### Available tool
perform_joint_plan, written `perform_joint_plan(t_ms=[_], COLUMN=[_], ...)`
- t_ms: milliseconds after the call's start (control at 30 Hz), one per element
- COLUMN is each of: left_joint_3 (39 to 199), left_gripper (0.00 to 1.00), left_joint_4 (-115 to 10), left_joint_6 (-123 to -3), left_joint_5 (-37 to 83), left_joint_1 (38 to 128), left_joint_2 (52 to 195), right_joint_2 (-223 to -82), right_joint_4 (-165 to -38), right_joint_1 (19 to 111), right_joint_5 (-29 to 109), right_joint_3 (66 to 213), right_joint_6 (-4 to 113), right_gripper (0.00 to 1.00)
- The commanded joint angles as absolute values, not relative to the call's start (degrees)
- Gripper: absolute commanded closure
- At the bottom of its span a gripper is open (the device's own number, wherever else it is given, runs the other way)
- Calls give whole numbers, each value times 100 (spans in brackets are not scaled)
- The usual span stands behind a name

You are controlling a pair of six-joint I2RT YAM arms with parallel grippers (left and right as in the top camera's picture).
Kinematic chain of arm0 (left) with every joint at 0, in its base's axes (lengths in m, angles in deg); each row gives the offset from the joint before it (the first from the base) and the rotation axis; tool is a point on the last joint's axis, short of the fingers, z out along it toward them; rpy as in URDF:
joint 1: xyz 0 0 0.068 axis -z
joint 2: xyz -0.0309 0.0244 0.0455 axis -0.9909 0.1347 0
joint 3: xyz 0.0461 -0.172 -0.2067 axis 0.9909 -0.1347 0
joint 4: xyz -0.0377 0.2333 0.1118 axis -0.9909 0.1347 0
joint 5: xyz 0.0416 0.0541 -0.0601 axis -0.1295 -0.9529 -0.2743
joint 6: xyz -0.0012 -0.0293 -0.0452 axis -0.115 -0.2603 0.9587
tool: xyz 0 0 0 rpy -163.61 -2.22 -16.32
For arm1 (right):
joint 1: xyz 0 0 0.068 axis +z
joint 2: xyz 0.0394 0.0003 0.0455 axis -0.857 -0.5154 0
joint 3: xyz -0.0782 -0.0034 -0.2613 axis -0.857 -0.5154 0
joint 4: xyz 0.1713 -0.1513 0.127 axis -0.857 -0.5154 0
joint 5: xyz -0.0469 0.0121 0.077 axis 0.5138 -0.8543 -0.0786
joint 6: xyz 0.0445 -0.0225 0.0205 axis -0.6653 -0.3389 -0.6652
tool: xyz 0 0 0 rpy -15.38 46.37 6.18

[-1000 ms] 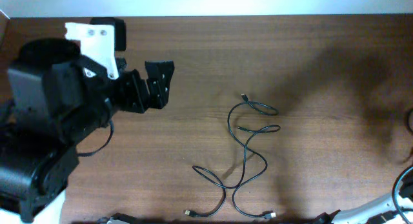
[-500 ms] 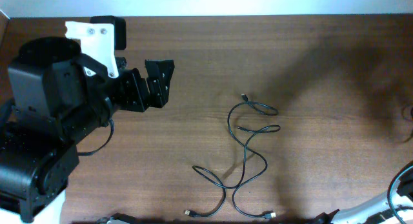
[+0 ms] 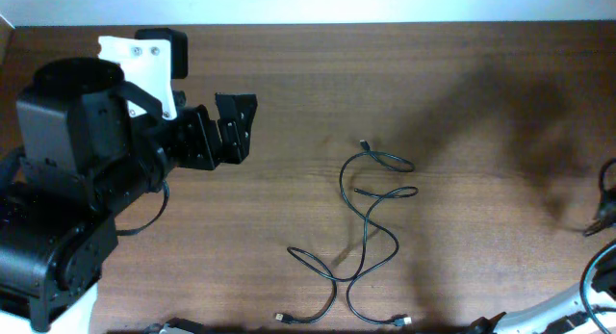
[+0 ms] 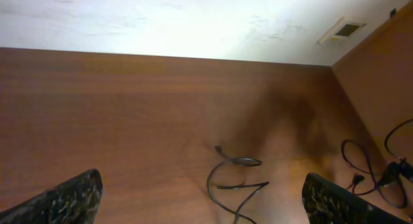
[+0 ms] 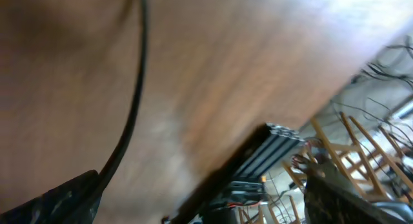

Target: Untangle cables

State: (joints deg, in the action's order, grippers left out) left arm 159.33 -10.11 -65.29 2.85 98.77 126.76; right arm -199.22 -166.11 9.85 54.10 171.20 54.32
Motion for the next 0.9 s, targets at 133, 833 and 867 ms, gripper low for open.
perform_joint_plan(t_ms=[133, 833, 867], left_joint_3=[15946, 15946, 15946], left_gripper=[1, 1, 1], left_joint_4=[-1068, -1564, -1562], left_joint_6=[-6577, -7019, -7421], left_joint_5=[160, 880, 880], left_joint_1=[9871, 9871, 9871], left_joint_2=[12654, 13277, 13286], right_joint_2=[-20103, -20306, -20306], right_joint_4=[-16565, -15636, -15636], right_joint_1=[1453, 5739, 5951], right_joint_5=[4780, -1648, -1574], right_joint_3=[17074, 17824, 17931], right_joint_6=[6490, 9483, 9730], right_gripper=[1, 1, 1])
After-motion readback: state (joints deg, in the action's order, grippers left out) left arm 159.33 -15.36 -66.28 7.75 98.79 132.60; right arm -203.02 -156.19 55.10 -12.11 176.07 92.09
